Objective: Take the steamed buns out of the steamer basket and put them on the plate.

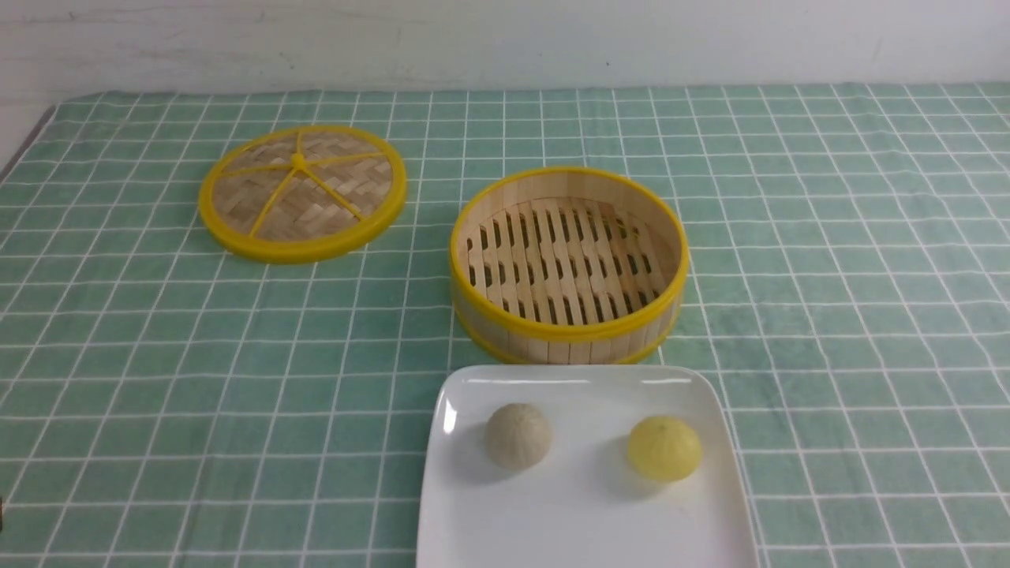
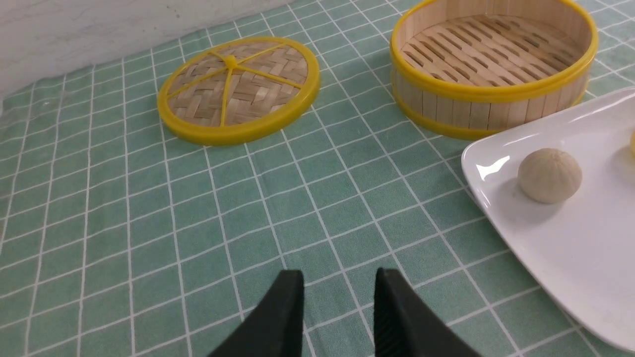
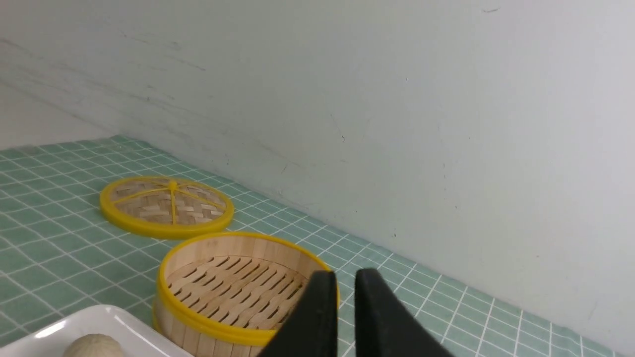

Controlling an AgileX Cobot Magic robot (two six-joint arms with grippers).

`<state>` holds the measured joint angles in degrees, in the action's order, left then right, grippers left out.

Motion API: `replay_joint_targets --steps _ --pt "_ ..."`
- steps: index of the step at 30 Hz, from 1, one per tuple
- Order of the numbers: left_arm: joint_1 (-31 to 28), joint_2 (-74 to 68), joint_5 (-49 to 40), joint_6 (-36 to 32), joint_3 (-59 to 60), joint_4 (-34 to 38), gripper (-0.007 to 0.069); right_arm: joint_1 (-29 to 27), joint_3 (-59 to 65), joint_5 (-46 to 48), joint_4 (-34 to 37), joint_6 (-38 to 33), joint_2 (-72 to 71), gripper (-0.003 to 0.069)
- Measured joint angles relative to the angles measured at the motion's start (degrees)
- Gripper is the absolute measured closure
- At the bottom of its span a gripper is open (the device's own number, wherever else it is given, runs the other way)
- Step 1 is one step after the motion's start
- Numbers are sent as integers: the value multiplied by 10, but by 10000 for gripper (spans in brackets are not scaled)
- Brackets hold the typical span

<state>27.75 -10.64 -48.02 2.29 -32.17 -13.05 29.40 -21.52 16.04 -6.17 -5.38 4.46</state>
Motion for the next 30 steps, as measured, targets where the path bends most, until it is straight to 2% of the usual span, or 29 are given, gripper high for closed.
replay_joint_targets --steps 7,10,14,16,17,19,21,22,24,28,30 --pt "0 0 0 0 0 0 389 0 58 67 5 23 0 588" --pt "0 0 0 0 0 -2 389 -1 113 49 2 24 0 588" --pt "0 0 0 0 0 -16 387 -37 171 19 -14 24 -4 584" --pt "0 0 0 0 0 -25 386 -91 202 16 -16 39 -10 582" --pt "0 0 0 0 0 -26 386 -91 204 16 -16 41 -10 581" --pt "0 0 0 0 0 -35 385 -164 214 16 -16 73 -17 576" --pt "0 0 0 0 0 -39 386 -208 214 17 -16 90 -21 573" --pt "0 0 0 0 0 -39 386 -213 214 18 -16 91 -21 572" --pt "0 0 0 0 0 -39 386 -272 214 33 -16 114 -26 570" --pt "0 0 0 0 0 -40 386 -333 225 46 -16 129 -40 564" --pt "0 0 0 0 0 -40 386 -346 225 46 -14 131 -46 561"
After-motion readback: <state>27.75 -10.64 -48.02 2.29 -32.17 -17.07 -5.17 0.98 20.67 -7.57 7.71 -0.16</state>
